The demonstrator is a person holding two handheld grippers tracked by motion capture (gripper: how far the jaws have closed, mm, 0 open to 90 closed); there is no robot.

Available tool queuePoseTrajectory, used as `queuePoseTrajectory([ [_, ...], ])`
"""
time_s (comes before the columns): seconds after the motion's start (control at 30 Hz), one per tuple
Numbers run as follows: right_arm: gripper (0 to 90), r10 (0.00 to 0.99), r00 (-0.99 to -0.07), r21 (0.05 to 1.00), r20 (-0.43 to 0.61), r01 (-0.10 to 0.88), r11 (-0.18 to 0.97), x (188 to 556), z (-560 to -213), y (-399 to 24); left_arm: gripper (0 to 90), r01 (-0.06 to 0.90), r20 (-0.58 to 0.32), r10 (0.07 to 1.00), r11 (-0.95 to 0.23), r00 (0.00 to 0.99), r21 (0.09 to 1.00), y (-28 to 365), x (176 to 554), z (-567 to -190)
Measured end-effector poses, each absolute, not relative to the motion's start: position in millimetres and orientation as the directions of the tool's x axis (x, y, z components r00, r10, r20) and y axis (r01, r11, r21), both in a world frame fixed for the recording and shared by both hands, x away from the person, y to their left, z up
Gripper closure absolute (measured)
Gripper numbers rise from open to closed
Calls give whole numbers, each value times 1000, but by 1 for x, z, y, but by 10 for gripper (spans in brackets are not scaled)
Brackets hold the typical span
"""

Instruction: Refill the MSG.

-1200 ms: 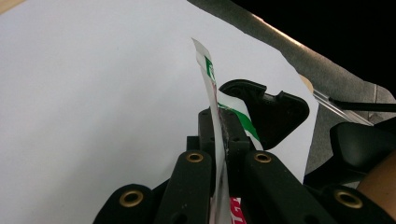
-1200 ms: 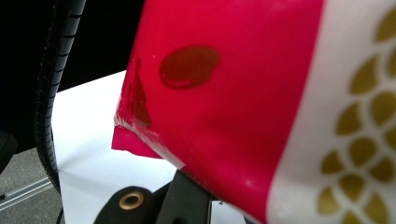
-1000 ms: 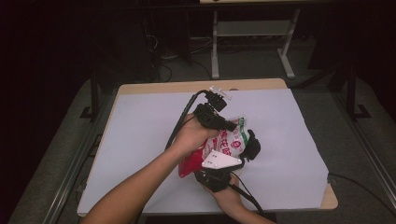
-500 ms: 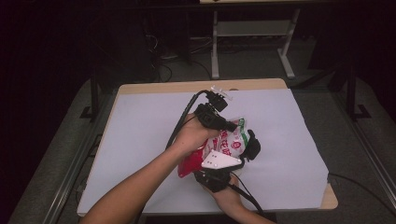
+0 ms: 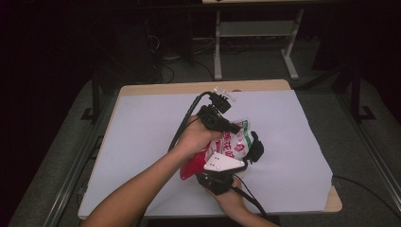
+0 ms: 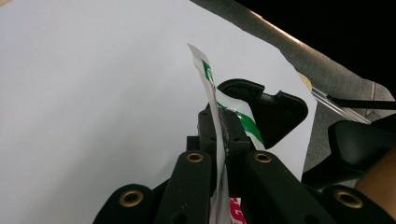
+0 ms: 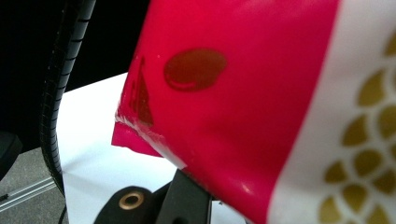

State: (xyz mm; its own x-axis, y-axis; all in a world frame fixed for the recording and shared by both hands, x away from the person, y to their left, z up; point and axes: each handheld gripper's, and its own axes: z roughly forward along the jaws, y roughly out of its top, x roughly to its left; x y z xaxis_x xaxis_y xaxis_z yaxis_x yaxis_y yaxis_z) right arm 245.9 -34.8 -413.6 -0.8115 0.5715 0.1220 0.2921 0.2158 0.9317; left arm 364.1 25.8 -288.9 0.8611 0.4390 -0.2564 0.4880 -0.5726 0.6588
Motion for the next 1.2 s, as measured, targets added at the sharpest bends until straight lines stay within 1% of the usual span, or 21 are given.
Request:
queuePoseTrajectory([
  [1.2,900,565,-815,934,129,292,208,245,-413,-34,898,484,-249,440,-578,863,657,22,362,-290],
])
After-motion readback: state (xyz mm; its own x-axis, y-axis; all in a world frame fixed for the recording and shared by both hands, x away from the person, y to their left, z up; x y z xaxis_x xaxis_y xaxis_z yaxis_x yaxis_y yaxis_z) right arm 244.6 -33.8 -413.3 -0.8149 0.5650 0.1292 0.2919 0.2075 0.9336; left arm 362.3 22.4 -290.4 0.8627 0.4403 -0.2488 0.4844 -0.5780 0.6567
